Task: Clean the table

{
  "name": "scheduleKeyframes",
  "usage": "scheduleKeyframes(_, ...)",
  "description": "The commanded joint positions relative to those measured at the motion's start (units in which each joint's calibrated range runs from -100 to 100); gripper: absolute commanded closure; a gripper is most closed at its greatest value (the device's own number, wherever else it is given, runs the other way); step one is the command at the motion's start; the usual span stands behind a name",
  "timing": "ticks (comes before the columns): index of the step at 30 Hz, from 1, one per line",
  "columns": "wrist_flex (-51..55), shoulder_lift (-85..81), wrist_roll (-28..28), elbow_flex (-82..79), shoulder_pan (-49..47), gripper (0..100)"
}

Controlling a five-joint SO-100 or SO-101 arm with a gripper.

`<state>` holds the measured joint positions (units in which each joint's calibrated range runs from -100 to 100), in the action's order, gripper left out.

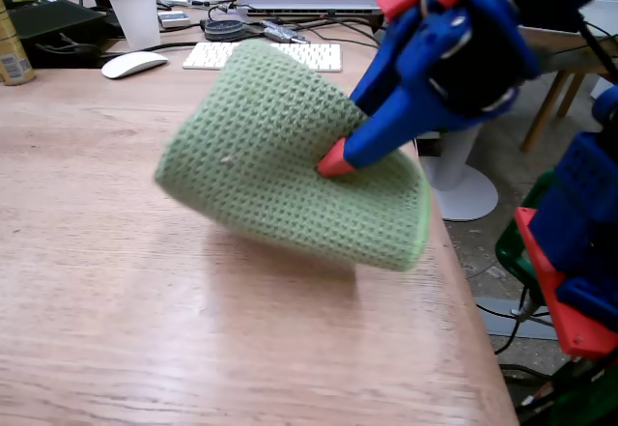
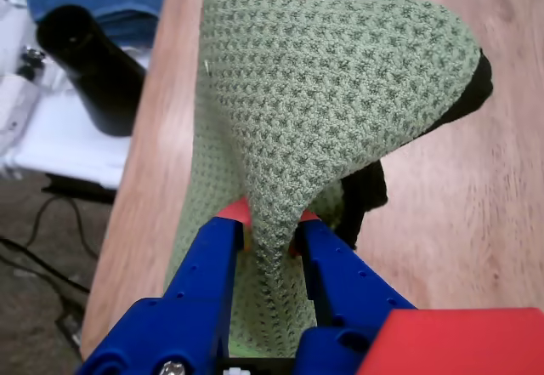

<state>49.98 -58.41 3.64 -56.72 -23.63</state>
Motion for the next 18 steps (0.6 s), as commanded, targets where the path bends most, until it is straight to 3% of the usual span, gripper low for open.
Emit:
scheduleKeyframes(1, -0.6, -5.5, -2.7, -0.1, -7.7, 100)
scheduleKeyframes(12, -0.7, -23.4, -3.7, -28.7, -10.0, 100)
scheduleKeyframes(18, -1.0, -25.3, -3.1, -34.1, -19.0, 100)
